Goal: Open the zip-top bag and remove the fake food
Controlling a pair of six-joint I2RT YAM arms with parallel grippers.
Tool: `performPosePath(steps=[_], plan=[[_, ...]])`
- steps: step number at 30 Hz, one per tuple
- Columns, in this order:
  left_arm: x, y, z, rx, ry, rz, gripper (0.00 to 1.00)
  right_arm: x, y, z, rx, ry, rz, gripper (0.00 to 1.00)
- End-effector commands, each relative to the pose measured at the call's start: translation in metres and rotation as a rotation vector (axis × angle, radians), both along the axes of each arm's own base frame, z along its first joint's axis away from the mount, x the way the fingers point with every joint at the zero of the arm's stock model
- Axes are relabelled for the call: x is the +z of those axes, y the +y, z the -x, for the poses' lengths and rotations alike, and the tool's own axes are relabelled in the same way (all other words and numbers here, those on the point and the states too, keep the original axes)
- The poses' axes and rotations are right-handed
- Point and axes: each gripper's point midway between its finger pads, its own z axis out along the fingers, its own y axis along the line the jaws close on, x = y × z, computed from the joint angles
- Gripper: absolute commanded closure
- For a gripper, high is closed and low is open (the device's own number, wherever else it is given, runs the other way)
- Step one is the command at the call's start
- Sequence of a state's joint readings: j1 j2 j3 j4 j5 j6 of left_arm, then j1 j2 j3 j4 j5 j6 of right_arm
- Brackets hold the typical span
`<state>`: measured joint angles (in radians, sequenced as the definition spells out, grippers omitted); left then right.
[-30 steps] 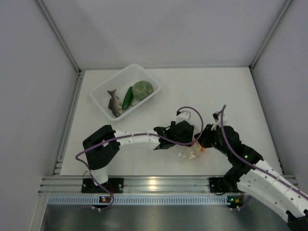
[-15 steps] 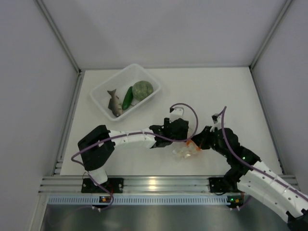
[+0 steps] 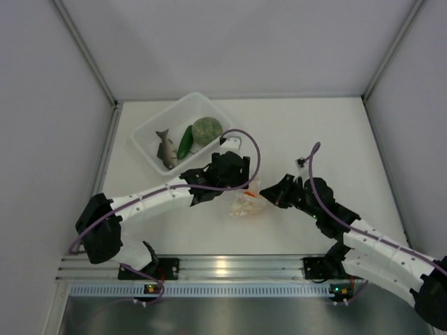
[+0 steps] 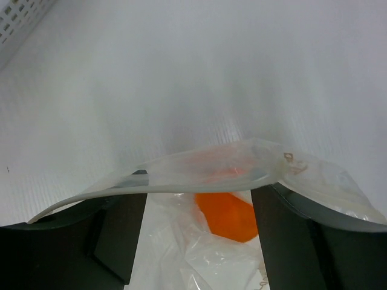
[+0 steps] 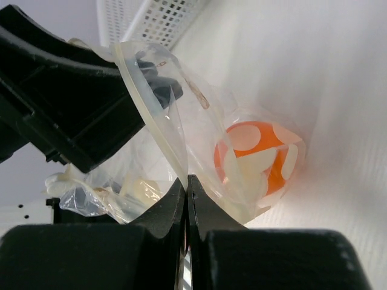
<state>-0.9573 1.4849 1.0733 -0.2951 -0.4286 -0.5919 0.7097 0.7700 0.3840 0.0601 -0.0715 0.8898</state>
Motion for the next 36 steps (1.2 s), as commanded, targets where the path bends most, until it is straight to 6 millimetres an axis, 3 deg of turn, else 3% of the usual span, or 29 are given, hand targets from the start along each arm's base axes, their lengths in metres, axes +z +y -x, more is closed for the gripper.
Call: performPosePath(steps=[1,5,6,11,13,16,19,24,30,32,36], plan=[[0.02,0.003,0.008,-0.077,-0.009,0.013,0.26,0.069,0.017,-0.012,-0.001,-0.124,-0.168,1.0],[-0.004,-0.008,0.026,-0.15,0.091,0.03,0.28,0.063,-0.01,-0.024,-0.116,-0.163,-0.014,1.0],[-0.018,-0.01,0.031,-0.166,0.128,0.018,0.29,0.051,-0.019,-0.022,-0.134,-0.139,0.05,1.0],[-0.04,-0.045,0.06,-0.243,0.216,0.027,0.29,0.029,-0.051,-0.022,-0.198,-0.146,0.229,1.0],[-0.03,-0.066,0.069,-0.285,0.198,0.06,0.29,0.015,-0.058,-0.019,-0.204,-0.133,0.278,1.0],[-0.018,-0.079,0.073,-0.273,0.172,0.089,0.29,0.005,-0.067,-0.015,-0.22,-0.128,0.302,1.0],[-0.019,-0.075,0.065,-0.222,0.134,0.064,0.29,-0.001,-0.076,-0.014,-0.234,-0.132,0.345,1.0],[-0.019,-0.044,0.044,-0.09,0.045,-0.029,0.29,-0.01,-0.097,-0.011,-0.242,-0.108,0.505,1.0],[-0.003,-0.021,0.025,-0.022,-0.016,-0.145,0.29,0.016,-0.118,-0.013,-0.26,-0.113,0.668,1.0],[0.011,-0.013,0.02,-0.003,-0.052,-0.17,0.29,0.034,-0.111,-0.015,-0.233,-0.145,0.653,1.0],[0.037,-0.005,0.013,-0.007,-0.101,-0.174,0.29,0.06,-0.071,-0.009,-0.073,-0.187,0.506,1.0]])
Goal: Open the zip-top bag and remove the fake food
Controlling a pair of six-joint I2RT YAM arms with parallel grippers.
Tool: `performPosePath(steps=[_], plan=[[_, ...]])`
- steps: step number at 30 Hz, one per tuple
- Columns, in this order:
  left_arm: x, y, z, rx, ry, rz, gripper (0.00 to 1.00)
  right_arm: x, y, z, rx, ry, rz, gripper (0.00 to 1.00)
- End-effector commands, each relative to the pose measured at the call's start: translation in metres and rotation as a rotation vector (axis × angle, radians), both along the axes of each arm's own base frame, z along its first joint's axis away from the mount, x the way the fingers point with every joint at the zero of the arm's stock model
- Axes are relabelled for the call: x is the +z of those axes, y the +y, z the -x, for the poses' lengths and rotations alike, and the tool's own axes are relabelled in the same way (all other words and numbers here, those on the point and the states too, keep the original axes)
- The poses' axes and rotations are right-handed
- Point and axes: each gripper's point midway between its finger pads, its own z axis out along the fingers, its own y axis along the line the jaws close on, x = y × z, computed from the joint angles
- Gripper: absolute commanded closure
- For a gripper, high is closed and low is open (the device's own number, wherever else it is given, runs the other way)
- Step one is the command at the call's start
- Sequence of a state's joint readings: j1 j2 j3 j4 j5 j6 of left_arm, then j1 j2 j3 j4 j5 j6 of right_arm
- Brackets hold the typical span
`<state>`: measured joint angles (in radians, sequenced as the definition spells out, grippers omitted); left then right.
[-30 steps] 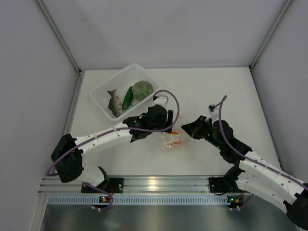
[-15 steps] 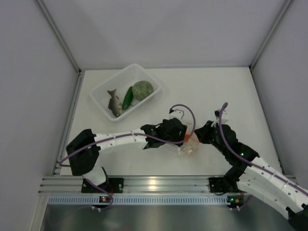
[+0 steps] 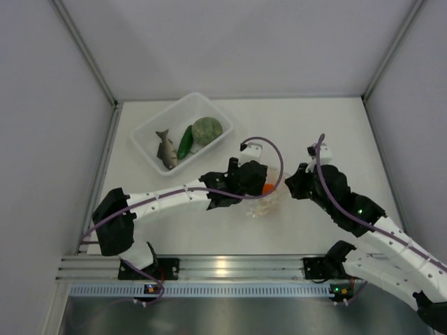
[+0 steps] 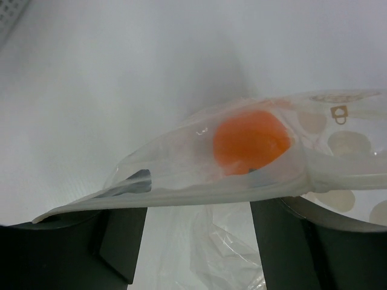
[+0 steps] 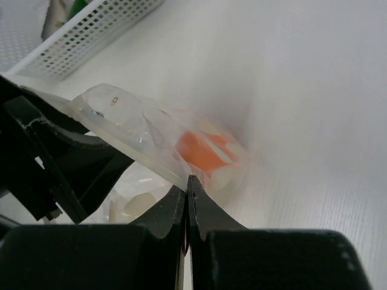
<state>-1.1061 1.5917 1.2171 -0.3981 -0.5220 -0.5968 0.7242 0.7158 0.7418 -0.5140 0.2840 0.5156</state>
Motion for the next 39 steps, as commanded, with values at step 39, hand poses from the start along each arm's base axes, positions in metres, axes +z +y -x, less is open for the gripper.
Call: performPosePath(steps=[39], plan=[[-0.048,-0.036,0.011,-0.153,0.121,-0.216,0.39,-0.011,0.016,-0.003,-0.063,-0.032,-0.277,1.0]])
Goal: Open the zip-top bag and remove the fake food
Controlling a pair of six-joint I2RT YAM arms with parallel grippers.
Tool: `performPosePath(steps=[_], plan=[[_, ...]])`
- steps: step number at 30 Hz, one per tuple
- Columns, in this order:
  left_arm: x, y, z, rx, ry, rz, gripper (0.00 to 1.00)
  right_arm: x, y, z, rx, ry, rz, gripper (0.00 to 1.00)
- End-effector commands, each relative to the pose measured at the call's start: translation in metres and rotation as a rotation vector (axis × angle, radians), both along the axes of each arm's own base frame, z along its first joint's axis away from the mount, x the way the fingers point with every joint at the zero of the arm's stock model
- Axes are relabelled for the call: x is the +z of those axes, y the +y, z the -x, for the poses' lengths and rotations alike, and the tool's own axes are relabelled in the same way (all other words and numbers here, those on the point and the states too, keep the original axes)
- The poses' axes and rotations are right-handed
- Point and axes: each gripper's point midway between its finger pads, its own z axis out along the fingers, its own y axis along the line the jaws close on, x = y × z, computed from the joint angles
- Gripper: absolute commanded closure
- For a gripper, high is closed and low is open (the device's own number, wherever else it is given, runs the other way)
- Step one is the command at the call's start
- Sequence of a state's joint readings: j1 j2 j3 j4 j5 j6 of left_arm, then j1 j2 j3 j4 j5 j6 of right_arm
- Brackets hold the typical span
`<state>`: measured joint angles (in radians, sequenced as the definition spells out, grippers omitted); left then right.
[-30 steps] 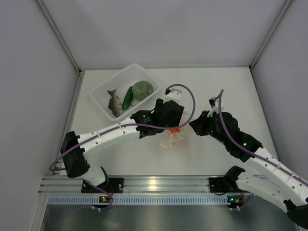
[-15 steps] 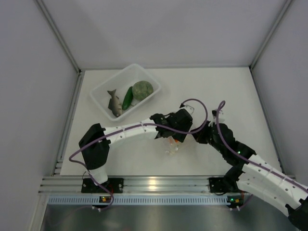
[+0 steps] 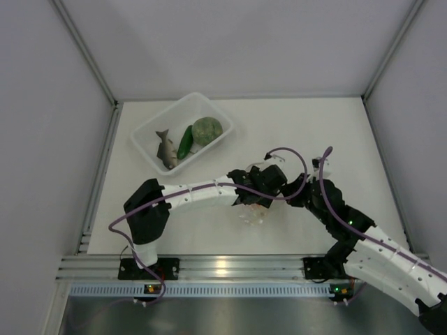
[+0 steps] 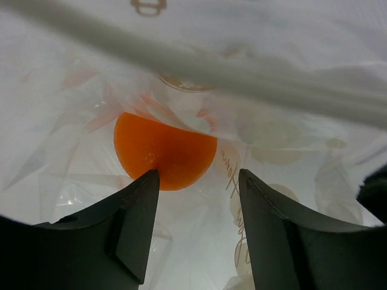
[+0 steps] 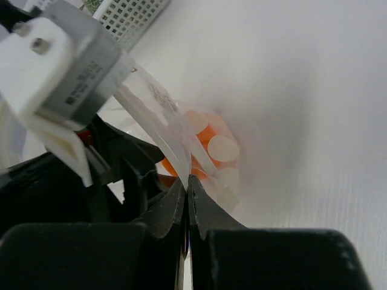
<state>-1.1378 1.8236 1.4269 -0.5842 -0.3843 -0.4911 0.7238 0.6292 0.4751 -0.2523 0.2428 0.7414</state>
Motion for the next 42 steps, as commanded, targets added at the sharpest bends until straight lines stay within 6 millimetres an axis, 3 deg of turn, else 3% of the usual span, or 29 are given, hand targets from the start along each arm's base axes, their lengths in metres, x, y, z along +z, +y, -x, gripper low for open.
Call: performPosePath(steps=[1,10,14,23,31,42], plan=[[-0.002,-0.003,-0.011,0.04,-0.036,-0.008,0.39,0.032,-0.002,-0.005,-0.017,-0.07,-0.019,1.0],[0.005,0.004,-0.012,0.041,-0.046,-0.002,0.37,0.035,-0.016,-0.005,-0.053,-0.085,0.026,1.0],[0.007,0.007,-0.008,0.013,-0.03,0.005,0.32,0.038,-0.02,-0.005,-0.061,-0.093,0.044,1.0],[0.027,0.011,-0.003,-0.042,-0.046,0.03,0.3,0.049,-0.021,-0.006,-0.066,-0.104,0.047,1.0],[0.022,0.002,-0.024,0.005,-0.085,0.002,0.3,0.056,-0.005,0.005,0.024,-0.095,-0.018,1.0],[-0.017,-0.001,-0.047,0.04,-0.086,-0.094,0.26,0.048,-0.004,0.009,0.046,-0.083,-0.016,1.0]])
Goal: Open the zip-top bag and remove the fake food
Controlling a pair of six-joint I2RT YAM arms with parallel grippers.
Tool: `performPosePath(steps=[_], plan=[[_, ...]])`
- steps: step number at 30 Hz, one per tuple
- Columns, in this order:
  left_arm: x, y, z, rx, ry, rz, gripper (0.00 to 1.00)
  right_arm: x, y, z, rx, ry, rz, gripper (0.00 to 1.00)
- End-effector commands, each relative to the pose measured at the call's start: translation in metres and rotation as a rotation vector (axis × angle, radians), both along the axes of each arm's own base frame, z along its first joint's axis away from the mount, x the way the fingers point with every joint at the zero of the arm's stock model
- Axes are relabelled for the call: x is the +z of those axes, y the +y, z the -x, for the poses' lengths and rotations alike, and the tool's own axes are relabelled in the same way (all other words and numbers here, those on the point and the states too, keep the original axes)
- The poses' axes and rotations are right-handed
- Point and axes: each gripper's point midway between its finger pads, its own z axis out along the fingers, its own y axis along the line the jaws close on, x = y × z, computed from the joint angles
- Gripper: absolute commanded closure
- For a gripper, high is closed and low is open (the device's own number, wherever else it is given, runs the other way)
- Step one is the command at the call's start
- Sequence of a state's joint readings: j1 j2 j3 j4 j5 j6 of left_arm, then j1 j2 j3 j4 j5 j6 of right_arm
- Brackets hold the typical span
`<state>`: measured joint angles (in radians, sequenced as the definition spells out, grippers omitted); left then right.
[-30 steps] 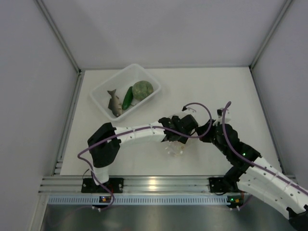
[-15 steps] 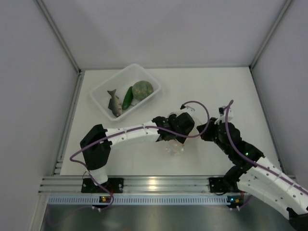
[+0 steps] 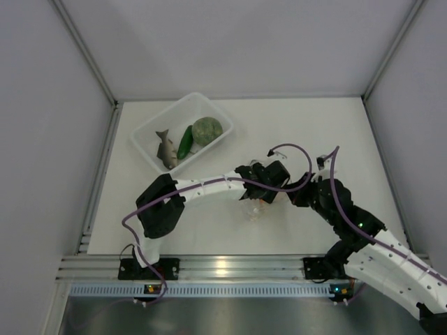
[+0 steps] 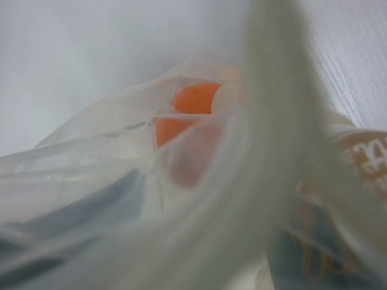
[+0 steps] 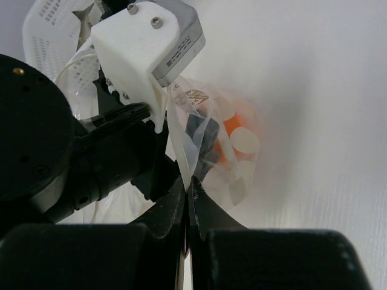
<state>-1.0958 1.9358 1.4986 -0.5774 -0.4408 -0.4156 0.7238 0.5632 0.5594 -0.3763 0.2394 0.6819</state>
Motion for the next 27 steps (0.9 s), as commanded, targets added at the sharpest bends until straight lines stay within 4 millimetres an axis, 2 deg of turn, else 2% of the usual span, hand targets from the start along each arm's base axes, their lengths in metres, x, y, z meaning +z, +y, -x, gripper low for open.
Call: performPosePath(steps=[1,5,8,11,12,13,16,21,27], plan=[[0.002,-0.004,-0.015,0.026,-0.042,0.004,0.21,0.019,0.008,0.001,0.031,-0.033,-0.049,1.0],[0.001,-0.023,-0.014,-0.022,-0.031,0.097,0.17,0.009,0.014,0.001,0.053,-0.013,-0.045,1.0],[0.009,-0.032,-0.02,-0.018,-0.046,0.142,0.15,0.005,0.016,0.002,0.063,-0.008,-0.05,1.0],[0.006,-0.038,-0.026,-0.009,-0.055,0.14,0.12,0.0,0.019,0.004,0.082,0.002,-0.057,1.0],[0.011,-0.043,-0.029,-0.008,-0.061,0.154,0.11,0.0,0.02,0.004,0.087,0.003,-0.062,1.0],[0.004,-0.045,-0.03,-0.003,-0.057,0.145,0.11,-0.004,0.023,0.007,0.104,0.011,-0.067,1.0],[0.0,-0.054,-0.037,0.024,-0.061,0.161,0.11,-0.013,0.03,0.011,0.136,0.029,-0.095,1.0],[0.001,-0.06,-0.043,0.097,-0.069,0.249,0.11,-0.027,0.022,0.012,0.091,0.047,-0.101,1.0],[-0.009,-0.081,-0.042,0.071,-0.023,0.312,0.11,-0.024,0.007,0.013,0.025,0.023,-0.119,1.0]])
